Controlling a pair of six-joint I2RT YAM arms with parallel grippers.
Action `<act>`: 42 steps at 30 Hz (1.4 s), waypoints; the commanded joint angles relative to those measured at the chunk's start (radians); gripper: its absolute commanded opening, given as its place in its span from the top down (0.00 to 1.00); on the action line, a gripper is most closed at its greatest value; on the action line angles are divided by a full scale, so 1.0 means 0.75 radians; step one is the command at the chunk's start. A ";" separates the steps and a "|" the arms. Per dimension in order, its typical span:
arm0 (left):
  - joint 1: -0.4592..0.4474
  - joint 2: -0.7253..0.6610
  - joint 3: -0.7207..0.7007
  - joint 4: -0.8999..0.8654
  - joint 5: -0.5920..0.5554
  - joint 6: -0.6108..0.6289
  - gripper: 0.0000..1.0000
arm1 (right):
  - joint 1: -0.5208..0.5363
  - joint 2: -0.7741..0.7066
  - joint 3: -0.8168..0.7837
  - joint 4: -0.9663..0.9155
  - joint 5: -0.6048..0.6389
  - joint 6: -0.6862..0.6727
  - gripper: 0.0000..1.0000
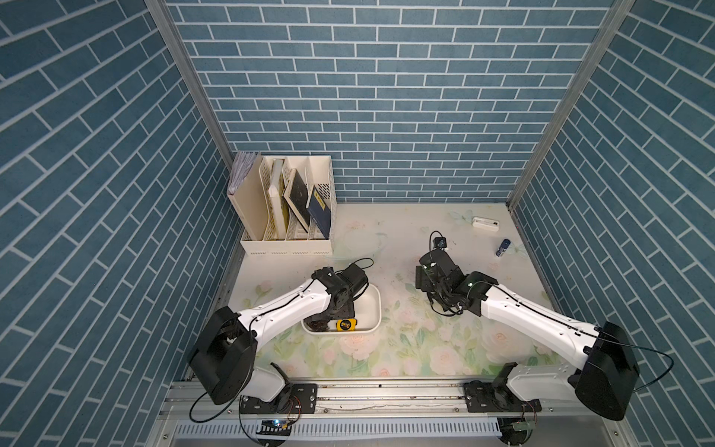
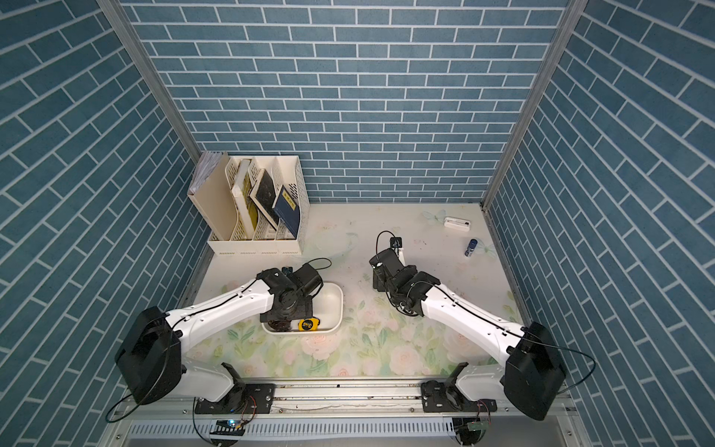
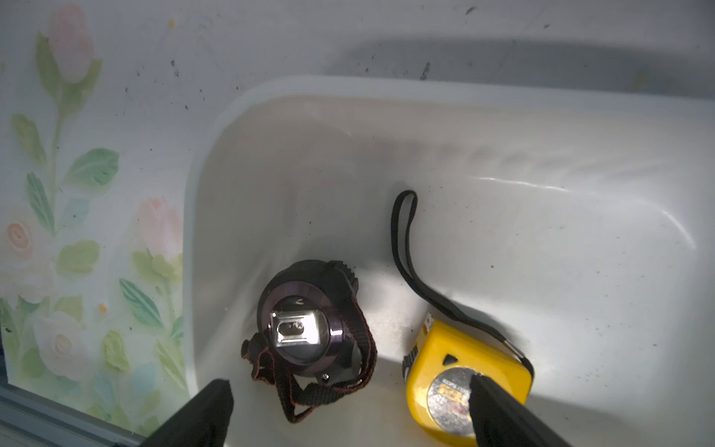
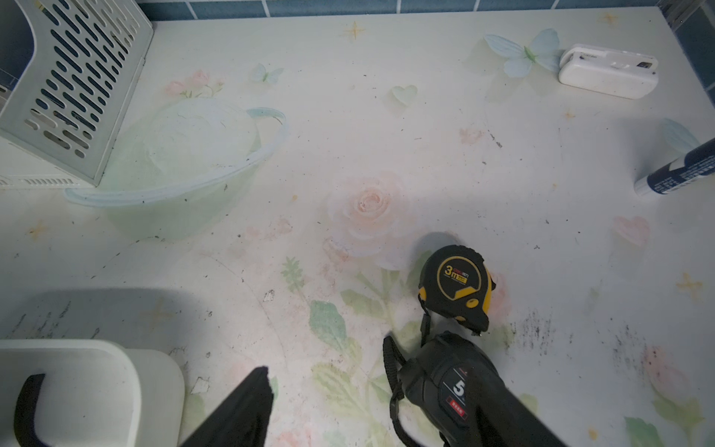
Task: Take the tape measure out of the storage box
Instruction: Pick up the tape measure from the storage box.
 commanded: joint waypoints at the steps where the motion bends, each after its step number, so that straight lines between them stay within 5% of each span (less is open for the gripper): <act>1: 0.001 0.001 -0.024 0.023 -0.011 -0.018 0.00 | -0.011 -0.032 -0.025 0.008 0.010 -0.029 0.20; 42: 0.116 0.128 -0.120 0.200 -0.028 0.055 0.00 | -0.046 -0.016 -0.035 0.012 -0.028 -0.029 0.20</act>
